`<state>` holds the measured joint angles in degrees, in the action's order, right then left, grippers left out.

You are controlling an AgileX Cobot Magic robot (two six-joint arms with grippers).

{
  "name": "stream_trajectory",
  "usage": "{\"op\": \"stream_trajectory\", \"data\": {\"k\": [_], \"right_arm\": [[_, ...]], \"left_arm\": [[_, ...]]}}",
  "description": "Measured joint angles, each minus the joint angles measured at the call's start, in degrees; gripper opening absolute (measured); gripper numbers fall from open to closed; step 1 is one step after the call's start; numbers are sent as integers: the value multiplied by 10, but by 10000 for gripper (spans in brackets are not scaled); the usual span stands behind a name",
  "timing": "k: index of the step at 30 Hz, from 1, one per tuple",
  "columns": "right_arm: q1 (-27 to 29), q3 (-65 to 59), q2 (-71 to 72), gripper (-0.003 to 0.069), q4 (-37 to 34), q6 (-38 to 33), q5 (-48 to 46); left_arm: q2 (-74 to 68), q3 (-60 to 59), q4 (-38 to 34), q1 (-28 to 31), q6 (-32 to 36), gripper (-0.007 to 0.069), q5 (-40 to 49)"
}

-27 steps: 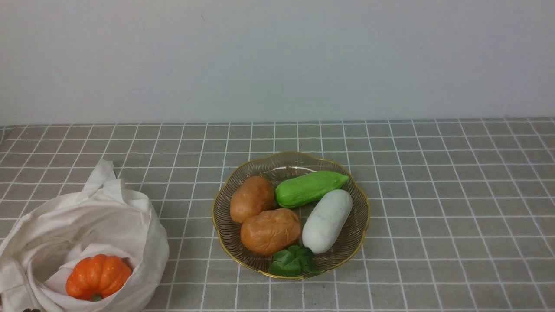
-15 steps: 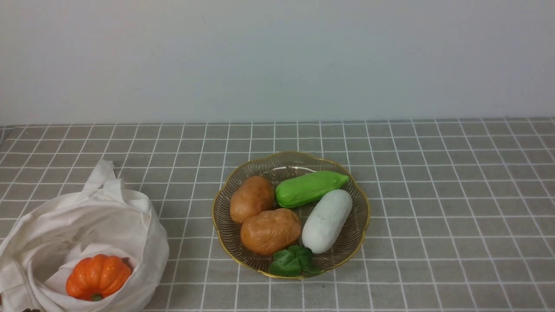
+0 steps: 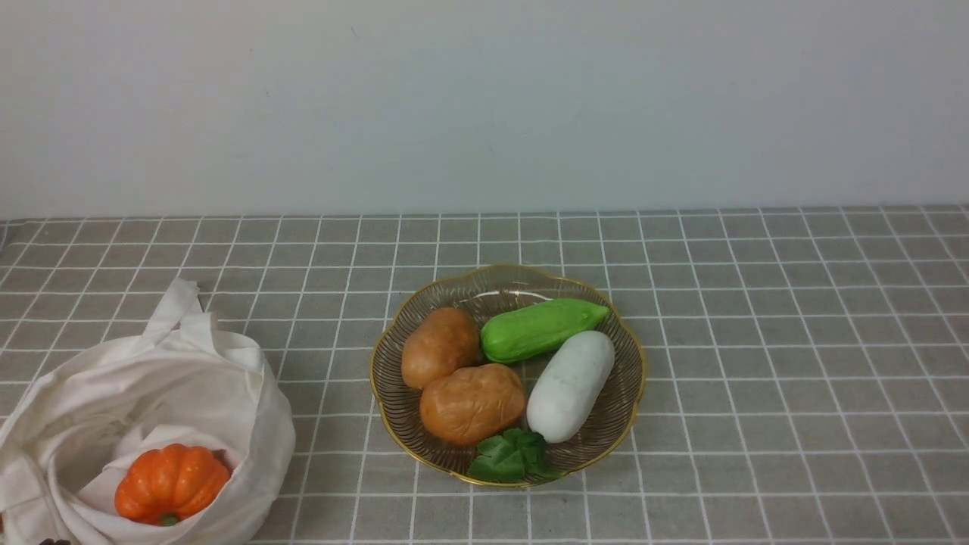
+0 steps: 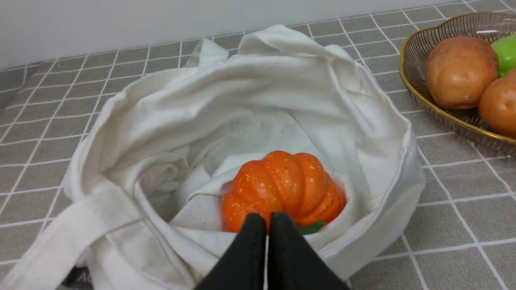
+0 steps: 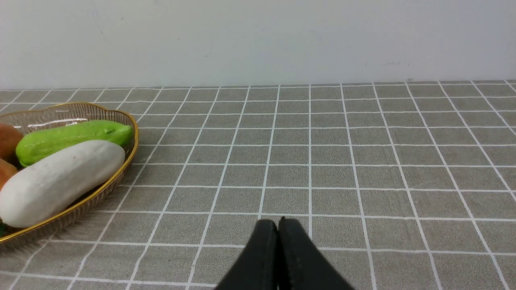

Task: Take vegetables from bag on grey coffee tablecloth place on plate.
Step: 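Reach into the cloth bag and grasp the pumpkin with the left gripper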

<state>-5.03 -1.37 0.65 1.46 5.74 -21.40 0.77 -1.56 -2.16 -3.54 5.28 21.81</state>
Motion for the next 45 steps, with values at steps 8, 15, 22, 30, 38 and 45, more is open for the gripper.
{"op": "stream_trajectory", "data": {"k": [8, 15, 22, 30, 38, 45], "right_arm": [[0, 0, 0, -15, 0, 0, 0], [0, 0, 0, -15, 0, 0, 0], [0, 0, 0, -15, 0, 0, 0], [0, 0, 0, -15, 0, 0, 0], [0, 0, 0, -15, 0, 0, 0], [0, 0, 0, -15, 0, 0, 0]], "left_arm": [[0, 0, 0, 0, -1, -5, -5], [0, -1, -148, 0, -86, -5, -107], [0, -1, -295, 0, -108, -5, -271], [0, 28, -344, 0, -122, -5, -357], [-119, 173, -311, 0, -58, -5, -87], [-366, 251, -265, 0, -31, -5, 183]]}}
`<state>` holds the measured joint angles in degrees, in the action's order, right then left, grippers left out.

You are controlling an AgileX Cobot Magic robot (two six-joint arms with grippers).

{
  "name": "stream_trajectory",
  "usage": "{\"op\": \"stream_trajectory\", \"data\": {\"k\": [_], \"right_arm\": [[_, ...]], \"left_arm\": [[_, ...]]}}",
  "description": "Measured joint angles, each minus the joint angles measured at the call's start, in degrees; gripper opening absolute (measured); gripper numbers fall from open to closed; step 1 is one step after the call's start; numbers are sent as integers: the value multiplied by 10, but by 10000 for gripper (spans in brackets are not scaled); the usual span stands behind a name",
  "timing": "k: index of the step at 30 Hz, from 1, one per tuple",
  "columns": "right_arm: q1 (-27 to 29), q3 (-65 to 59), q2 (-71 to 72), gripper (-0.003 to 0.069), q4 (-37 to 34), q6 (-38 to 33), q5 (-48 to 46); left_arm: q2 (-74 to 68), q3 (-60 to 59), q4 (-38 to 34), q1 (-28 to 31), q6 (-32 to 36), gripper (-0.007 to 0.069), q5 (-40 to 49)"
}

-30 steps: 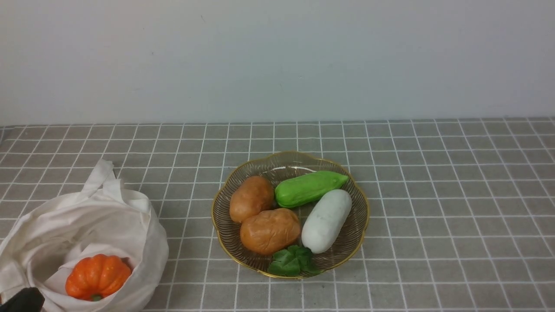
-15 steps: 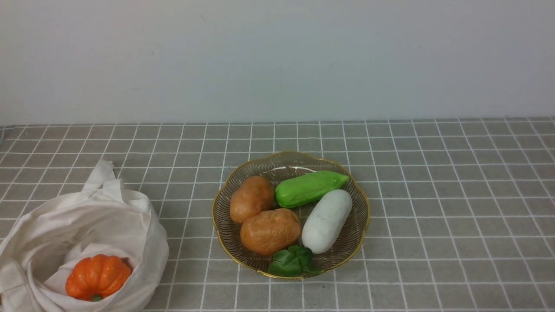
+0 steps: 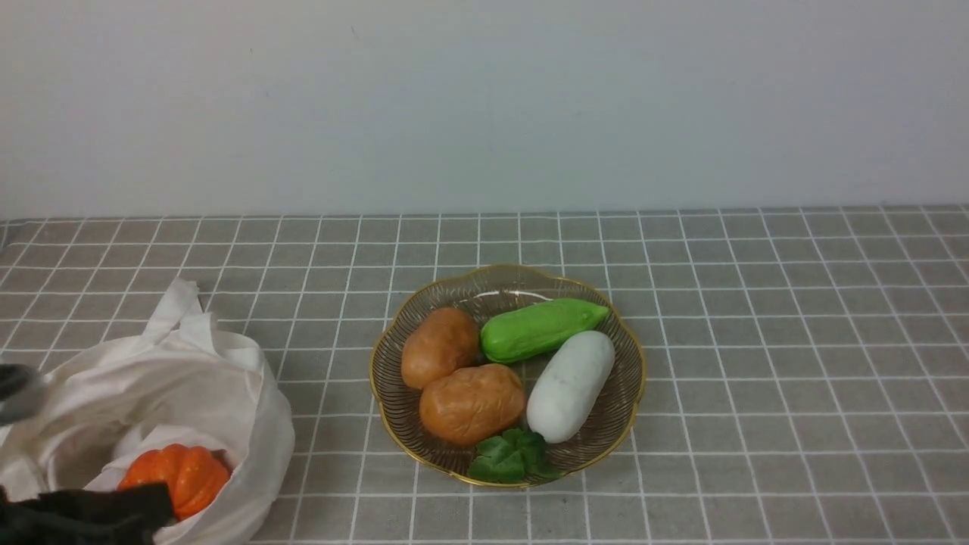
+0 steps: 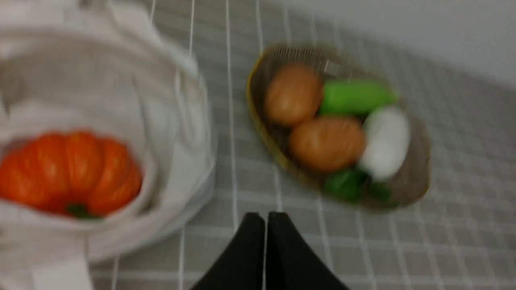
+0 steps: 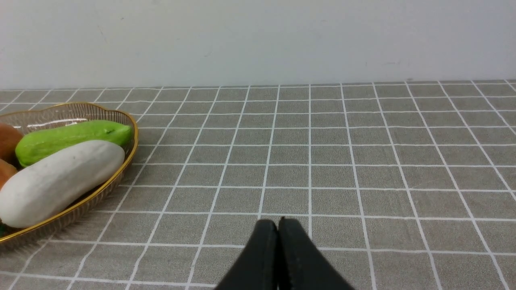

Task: Take vegetables from bag on grey coffee tablecloth place on plate.
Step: 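Reach into the cloth bag and grasp the pumpkin with the left gripper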

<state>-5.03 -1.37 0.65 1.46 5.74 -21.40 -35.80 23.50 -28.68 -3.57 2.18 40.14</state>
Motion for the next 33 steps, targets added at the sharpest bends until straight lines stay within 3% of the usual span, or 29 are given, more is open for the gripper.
{"op": "stream_trajectory", "data": {"k": [7, 18, 22, 25, 28, 33], "right_arm": [[0, 0, 0, -15, 0, 0, 0], [0, 0, 0, -15, 0, 0, 0], [0, 0, 0, -15, 0, 0, 0], [0, 0, 0, -15, 0, 0, 0], [0, 0, 0, -15, 0, 0, 0], [0, 0, 0, -15, 0, 0, 0]], "left_arm": [[-180, 86, 116, 0, 14, -5, 103], [-269, 122, 193, 0, 11, 28, 79], [-305, 122, 224, 0, 2, 114, 69], [-337, 124, 231, 0, -1, 248, 36], [-354, 125, 231, 0, -1, 335, 8], [-383, 126, 231, 0, -1, 419, -16]]}}
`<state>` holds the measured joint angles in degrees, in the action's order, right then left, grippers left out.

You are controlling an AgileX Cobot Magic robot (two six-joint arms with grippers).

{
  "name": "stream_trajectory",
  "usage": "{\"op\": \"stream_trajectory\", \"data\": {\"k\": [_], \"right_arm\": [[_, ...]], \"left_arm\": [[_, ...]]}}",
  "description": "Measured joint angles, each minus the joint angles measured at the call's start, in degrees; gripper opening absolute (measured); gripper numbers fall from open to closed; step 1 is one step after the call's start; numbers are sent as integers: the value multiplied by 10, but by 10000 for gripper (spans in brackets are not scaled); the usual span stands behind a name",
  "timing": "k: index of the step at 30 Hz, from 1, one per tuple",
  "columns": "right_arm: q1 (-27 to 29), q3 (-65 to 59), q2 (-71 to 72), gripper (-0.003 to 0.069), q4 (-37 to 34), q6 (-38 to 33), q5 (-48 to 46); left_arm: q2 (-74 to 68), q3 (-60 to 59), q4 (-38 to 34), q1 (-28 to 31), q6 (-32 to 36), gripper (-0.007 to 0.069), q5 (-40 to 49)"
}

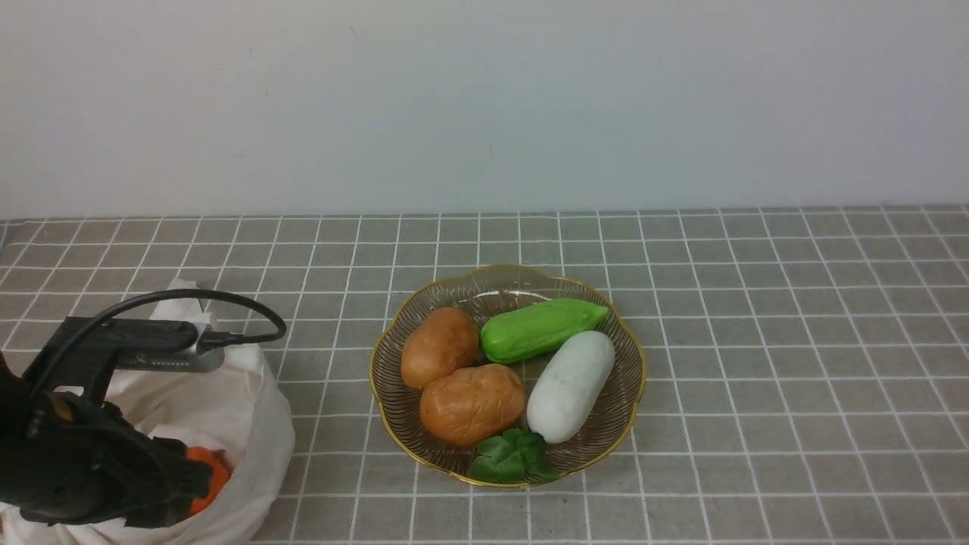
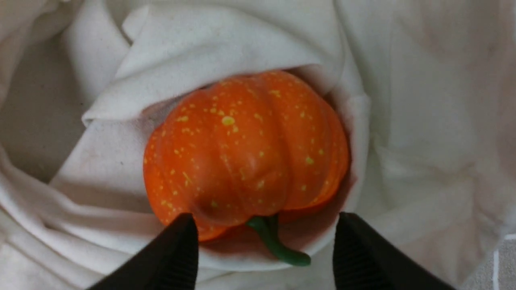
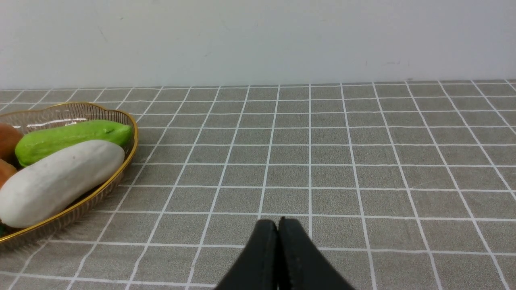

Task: Take vegetables from bag on grey coffee tablecloth place on plate.
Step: 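Reach into the cloth bag and grasp the pumpkin with the left gripper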

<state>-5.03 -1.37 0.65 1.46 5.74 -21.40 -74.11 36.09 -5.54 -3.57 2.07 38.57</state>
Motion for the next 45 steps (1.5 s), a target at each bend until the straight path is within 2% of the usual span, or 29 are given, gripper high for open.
{"op": "stream_trajectory", "data": {"k": [11, 14, 18, 20, 24, 25, 45], "right_arm": [[0, 0, 0, -15, 0, 0, 0], [0, 0, 0, -15, 0, 0, 0], [0, 0, 0, -15, 0, 0, 0], [0, 0, 0, -15, 0, 0, 0], [0, 0, 0, -15, 0, 0, 0], [0, 0, 0, -15, 0, 0, 0], [0, 0, 0, -15, 0, 0, 0]], "left_arm": [[-47, 1, 0, 0, 0, 429, -5], [-54, 1, -2, 0, 0, 408, -9], [-59, 2, -1, -1, 0, 281, -9], [-58, 5, -1, -1, 0, 175, -9], [-59, 5, -3, -1, 0, 27, -9], [-59, 5, -3, -1, 0, 12, -9], [68, 58, 10, -1, 0, -4, 36]]}}
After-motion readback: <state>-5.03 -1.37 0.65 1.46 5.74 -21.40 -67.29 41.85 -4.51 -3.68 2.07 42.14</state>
